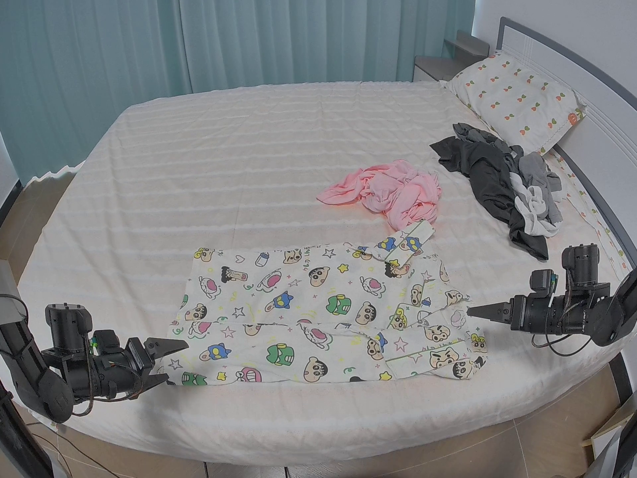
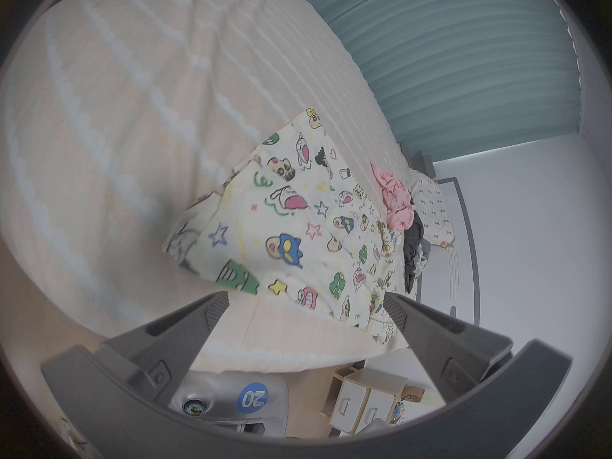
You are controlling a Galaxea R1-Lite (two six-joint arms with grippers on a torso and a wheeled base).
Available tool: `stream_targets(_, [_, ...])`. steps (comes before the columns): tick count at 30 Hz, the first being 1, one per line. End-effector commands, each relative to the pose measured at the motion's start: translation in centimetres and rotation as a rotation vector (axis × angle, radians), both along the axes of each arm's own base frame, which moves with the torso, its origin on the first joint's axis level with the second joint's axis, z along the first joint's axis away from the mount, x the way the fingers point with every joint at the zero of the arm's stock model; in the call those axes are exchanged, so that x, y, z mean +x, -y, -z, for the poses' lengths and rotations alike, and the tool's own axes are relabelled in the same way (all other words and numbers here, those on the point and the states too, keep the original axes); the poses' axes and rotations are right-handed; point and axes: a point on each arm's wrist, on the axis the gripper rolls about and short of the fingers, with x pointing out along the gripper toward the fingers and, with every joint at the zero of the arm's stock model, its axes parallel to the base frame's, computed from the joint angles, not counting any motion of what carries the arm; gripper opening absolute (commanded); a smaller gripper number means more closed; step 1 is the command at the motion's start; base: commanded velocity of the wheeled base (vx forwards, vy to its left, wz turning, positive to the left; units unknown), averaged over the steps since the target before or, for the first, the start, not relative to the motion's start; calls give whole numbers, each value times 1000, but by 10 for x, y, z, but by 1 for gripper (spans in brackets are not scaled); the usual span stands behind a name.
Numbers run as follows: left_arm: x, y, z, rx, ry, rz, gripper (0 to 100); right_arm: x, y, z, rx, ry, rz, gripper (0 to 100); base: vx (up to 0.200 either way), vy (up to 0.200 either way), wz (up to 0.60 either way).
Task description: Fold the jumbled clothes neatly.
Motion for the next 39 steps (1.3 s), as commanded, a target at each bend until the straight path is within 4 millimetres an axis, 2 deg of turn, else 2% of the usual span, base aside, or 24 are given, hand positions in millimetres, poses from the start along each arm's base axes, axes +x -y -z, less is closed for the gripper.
stream_targets(1, [0, 0, -1, 0, 5, 2, 100, -4, -1, 2, 0, -10, -4, 100, 200, 0, 0])
stream_targets(8, [0, 0, -1, 1, 3, 0, 100, 0, -2, 3, -1, -9, -3, 100, 200, 0, 0])
stream_targets(11, [0, 0, 0, 4, 3, -5, 100, 5, -10, -1, 18, -3, -17, 100, 0, 0, 0])
stream_targets(15, [0, 0, -1, 5, 3, -6, 100, 24, -48, -7, 104, -53, -2, 100, 0, 0, 0])
stream_targets(18, [-1, 0, -1, 5, 3, -7, 100, 51, -79, -2, 164, -68, 82, 100, 0, 0, 0])
stream_targets(20, [0, 0, -1, 4, 4, -8, 100, 63, -98, 9, 168, -79, 132, 100, 0, 0, 0])
stream_targets(21, [0, 0, -1, 4, 4, -8, 100, 64, -99, 9, 168, -78, 136, 100, 0, 0, 0])
stream_targets(22, [0, 0, -1, 4, 4, -8, 100, 74, -113, 18, 161, -81, 164, 100, 0, 0, 0])
stream_targets(24, [0, 0, -1, 4, 4, -8, 100, 78, -119, 23, 158, -90, 167, 100, 0, 0, 0])
stream_targets(25, [0, 0, -1, 1, 3, -10, 100, 81, -131, 38, 141, -112, 166, 100, 0, 0, 0])
stream_targets(29, [0, 0, -1, -5, -3, -15, 100, 83, -140, 52, 93, -116, 211, 100, 0, 0, 0])
stream_targets(36, [0, 0, -1, -6, -4, -14, 100, 81, -145, 62, 26, -132, 274, 100, 0, 0, 0])
stream_targets(38, [0, 0, -1, -6, -4, -14, 100, 83, -146, 65, 25, -130, 276, 100, 0, 0, 0])
stream_targets(39, [0, 0, -1, -6, -5, -14, 100, 91, -148, 68, 19, -116, 295, 100, 0, 0, 0])
